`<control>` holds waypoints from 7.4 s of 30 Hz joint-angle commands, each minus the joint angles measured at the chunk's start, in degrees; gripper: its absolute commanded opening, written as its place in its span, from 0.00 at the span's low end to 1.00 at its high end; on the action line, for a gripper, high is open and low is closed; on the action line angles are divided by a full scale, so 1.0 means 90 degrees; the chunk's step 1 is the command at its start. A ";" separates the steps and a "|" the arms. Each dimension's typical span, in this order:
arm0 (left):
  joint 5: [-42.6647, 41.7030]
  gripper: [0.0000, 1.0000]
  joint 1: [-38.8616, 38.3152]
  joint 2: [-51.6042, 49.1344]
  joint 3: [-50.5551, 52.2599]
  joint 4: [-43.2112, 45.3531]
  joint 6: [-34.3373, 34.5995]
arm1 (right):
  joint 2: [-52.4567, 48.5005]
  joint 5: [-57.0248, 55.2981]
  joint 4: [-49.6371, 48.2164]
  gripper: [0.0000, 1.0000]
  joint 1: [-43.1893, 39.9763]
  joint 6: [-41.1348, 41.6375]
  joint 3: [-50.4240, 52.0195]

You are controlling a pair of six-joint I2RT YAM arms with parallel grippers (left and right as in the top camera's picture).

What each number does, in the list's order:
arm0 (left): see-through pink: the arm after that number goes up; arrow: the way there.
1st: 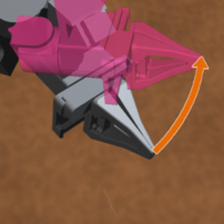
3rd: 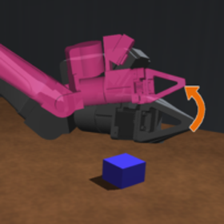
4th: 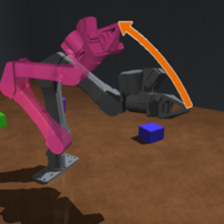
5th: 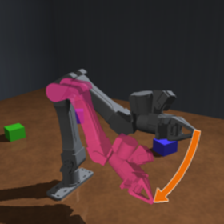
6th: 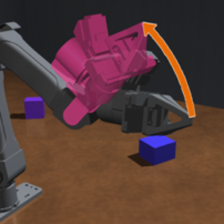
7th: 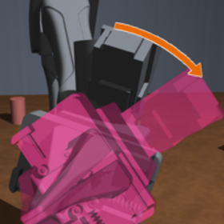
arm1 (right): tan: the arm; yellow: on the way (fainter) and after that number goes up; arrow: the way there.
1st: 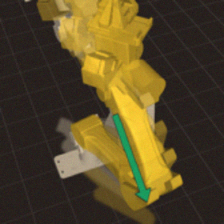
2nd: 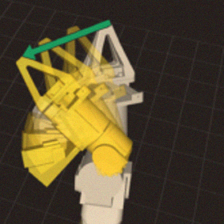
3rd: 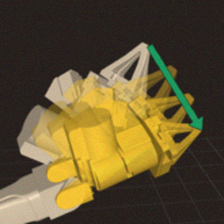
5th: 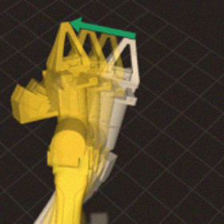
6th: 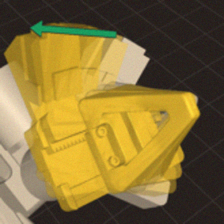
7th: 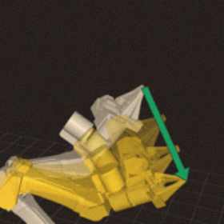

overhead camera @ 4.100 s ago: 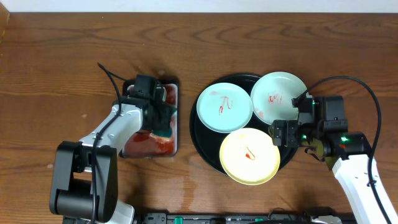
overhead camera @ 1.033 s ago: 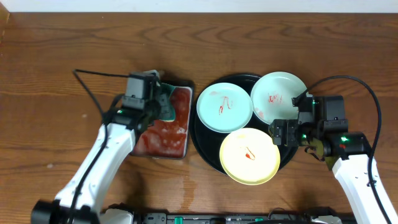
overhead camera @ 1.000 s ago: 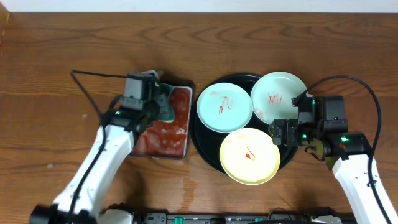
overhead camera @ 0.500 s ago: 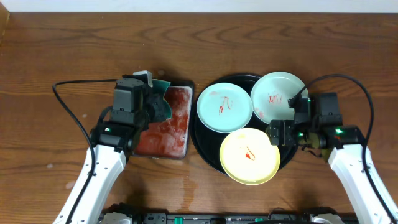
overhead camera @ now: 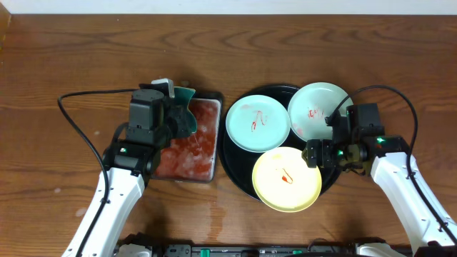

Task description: Clean dirty plates on tray and stack at the side

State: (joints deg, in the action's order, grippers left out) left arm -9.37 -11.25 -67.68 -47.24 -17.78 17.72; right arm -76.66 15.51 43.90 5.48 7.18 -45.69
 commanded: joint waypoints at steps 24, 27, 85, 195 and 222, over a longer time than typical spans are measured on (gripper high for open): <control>-0.0595 0.07 0.0406 0.0070 0.0777 0.1319 0.0806 | -0.0151 0.0168 0.0024 0.99 -0.0056 0.0002 -0.0024; -0.1508 0.07 0.0719 0.0007 0.0901 0.1421 0.0806 | -0.0151 0.0165 0.0022 0.99 -0.0056 -0.0002 -0.0022; -0.2909 0.07 0.1326 -0.1076 0.0962 0.0695 0.0534 | -0.0151 0.0546 -0.1331 0.10 -0.0056 0.0080 0.1389; -0.0729 0.07 -0.4367 -0.3432 -0.1222 0.0631 0.0952 | -0.0151 0.0641 -0.1115 0.01 -0.0056 0.0080 0.1423; 0.0495 0.08 -0.4354 -0.2977 -0.1231 -0.0444 0.0845 | -0.0151 0.0641 -0.1095 0.01 -0.0056 0.0080 0.1423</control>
State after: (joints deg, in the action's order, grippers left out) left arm -8.25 -50.96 -99.48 -58.70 -21.54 26.61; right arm -77.62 22.24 34.17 5.48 7.86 -33.15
